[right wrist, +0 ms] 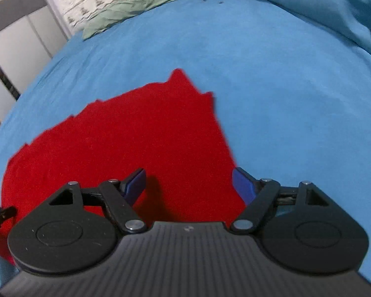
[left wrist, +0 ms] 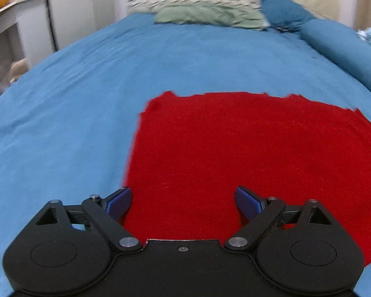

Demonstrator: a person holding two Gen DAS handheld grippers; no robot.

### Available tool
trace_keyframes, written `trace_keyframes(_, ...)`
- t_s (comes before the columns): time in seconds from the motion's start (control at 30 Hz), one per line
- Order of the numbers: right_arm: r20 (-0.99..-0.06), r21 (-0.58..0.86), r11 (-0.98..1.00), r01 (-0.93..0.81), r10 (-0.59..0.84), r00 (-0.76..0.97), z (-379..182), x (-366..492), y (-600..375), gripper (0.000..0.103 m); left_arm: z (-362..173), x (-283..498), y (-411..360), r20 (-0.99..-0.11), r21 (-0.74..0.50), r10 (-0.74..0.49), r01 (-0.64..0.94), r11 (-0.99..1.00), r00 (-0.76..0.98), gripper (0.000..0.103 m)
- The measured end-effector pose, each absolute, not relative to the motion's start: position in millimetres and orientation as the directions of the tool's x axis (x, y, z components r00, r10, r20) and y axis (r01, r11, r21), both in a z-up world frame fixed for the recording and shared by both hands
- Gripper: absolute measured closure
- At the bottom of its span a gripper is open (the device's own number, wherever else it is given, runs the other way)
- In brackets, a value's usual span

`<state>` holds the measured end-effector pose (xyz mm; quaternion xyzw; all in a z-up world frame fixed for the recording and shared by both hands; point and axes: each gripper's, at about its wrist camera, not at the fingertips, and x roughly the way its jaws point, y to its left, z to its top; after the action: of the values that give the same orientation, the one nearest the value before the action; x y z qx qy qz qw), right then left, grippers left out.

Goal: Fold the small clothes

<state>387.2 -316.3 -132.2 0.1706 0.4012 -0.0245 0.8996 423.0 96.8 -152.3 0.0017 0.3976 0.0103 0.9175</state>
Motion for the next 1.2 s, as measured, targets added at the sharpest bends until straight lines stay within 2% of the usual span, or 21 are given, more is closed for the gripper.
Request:
trace_keyframes(0.07, -0.7, 0.335, 0.922, 0.192, 0.107, 0.706, -118, 373, -329, 0.01, -140, 421, 111, -0.727, 0.025, 0.07, -0.075, 0.997, 0.683, 0.01)
trace_keyframes(0.13, -0.664, 0.358, 0.917, 0.177, 0.117, 0.739, -100, 354, -338, 0.01, -118, 406, 120, -0.703, 0.001, 0.061, -0.085, 0.996, 0.708, 0.009)
trace_keyframes(0.23, -0.623, 0.269, 0.956, 0.117, 0.08, 0.778, -67, 325, -347, 0.007, -90, 381, 120, -0.666, -0.037, 0.01, -0.047, 0.998, 0.746, 0.002)
trace_keyframes(0.3, -0.621, 0.214, 0.972, 0.102, 0.054, 0.782, -61, 310, -350, 0.007, -79, 371, 108, -0.653, -0.059, -0.021, -0.023, 0.998, 0.757, 0.0)
trace_keyframes(0.43, -0.663, 0.182, 0.977, 0.106, 0.043, 0.747, -74, 290, -356, 0.007, -85, 365, 68, -0.659, -0.088, -0.098, 0.053, 0.995, 0.746, 0.0)
trace_keyframes(0.63, -0.676, 0.231, 0.967, 0.106, 0.081, 0.732, -99, 283, -349, 0.008, -101, 371, 7, -0.689, -0.086, -0.162, 0.143, 0.986, 0.706, 0.0)
trace_keyframes(0.9, -0.693, 0.231, 0.968, 0.102, 0.09, 0.715, -135, 308, -328, 0.009, -120, 390, -38, -0.727, -0.035, -0.143, 0.171, 0.985, 0.671, 0.0)
trace_keyframes(1.03, -0.7, 0.141, 0.989, 0.054, 0.06, 0.712, -156, 310, -313, 0.008, -138, 399, -40, -0.745, -0.014, -0.118, 0.162, 0.987, 0.657, 0.0)
trace_keyframes(1.1, -0.681, 0.088, 0.996, 0.02, 0.045, 0.731, -160, 308, -305, 0.011, -148, 403, -38, -0.755, 0.009, -0.097, 0.159, 0.987, 0.648, 0.0)
trace_keyframes(1.17, -0.668, 0.104, 0.995, 0.001, 0.069, 0.741, -161, 305, -305, 0.027, -155, 405, -35, -0.758, 0.008, -0.097, 0.158, 0.987, 0.644, 0.0)
trace_keyframes(1.2, -0.66, 0.126, 0.992, -0.01, 0.091, 0.746, -161, 304, -307, 0.032, -158, 406, -33, -0.758, 0.0, -0.104, 0.159, 0.987, 0.644, 0.0)
